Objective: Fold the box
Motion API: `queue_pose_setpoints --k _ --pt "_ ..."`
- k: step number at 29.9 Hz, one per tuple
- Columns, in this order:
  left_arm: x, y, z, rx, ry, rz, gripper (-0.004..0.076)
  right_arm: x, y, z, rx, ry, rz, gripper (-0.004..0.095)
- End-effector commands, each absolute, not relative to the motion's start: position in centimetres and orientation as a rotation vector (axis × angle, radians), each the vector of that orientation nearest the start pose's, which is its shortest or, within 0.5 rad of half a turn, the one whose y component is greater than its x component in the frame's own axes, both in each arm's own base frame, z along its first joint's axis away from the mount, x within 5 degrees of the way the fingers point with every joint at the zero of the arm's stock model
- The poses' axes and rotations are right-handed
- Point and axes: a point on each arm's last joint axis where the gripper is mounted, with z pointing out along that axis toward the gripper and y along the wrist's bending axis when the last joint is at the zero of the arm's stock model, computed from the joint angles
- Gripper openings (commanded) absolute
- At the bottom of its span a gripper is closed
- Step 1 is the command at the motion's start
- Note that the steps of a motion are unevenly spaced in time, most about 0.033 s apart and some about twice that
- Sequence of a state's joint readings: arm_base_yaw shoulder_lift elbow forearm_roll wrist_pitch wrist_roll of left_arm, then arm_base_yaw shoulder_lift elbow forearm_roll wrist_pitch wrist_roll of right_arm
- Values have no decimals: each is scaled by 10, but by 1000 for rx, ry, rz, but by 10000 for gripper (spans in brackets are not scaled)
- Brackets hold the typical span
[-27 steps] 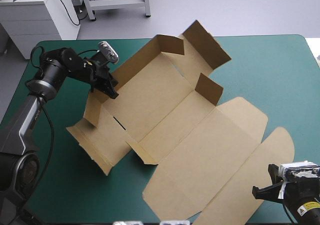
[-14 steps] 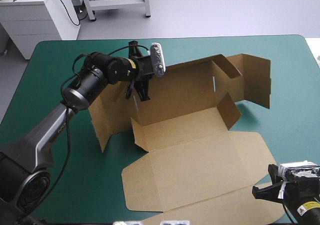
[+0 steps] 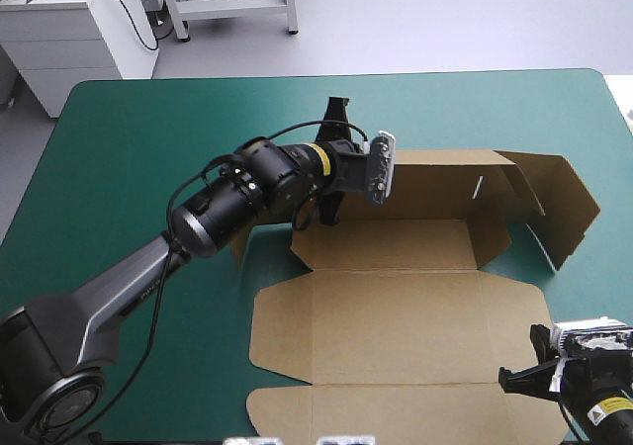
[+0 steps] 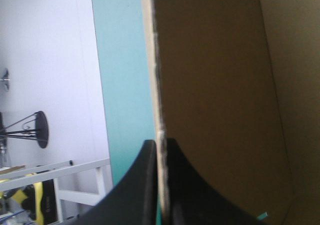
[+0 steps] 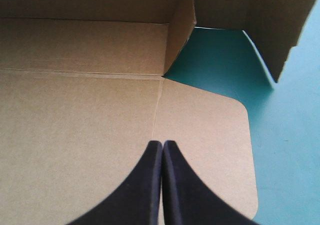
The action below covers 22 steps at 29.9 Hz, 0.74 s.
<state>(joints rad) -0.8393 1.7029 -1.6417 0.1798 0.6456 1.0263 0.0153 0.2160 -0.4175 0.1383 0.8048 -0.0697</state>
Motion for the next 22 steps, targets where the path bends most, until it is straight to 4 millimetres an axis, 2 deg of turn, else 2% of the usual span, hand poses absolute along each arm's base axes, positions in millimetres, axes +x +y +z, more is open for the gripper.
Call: queue_pose_setpoints --k 1,8,15,22 --pt "256 -297 392 1723 1114 392 -9 53 9 291 -46 2004 109 -19" --pt "238 -311 356 1700 1085 531 -9 72 5 329 -23 1993 72 -20" --pt "235 -309 341 1572 1083 662 -9 99 3 372 88 1918 109 -20" --pt "233 -306 336 1497 1066 747 -9 139 0 406 167 1899 113 -20"
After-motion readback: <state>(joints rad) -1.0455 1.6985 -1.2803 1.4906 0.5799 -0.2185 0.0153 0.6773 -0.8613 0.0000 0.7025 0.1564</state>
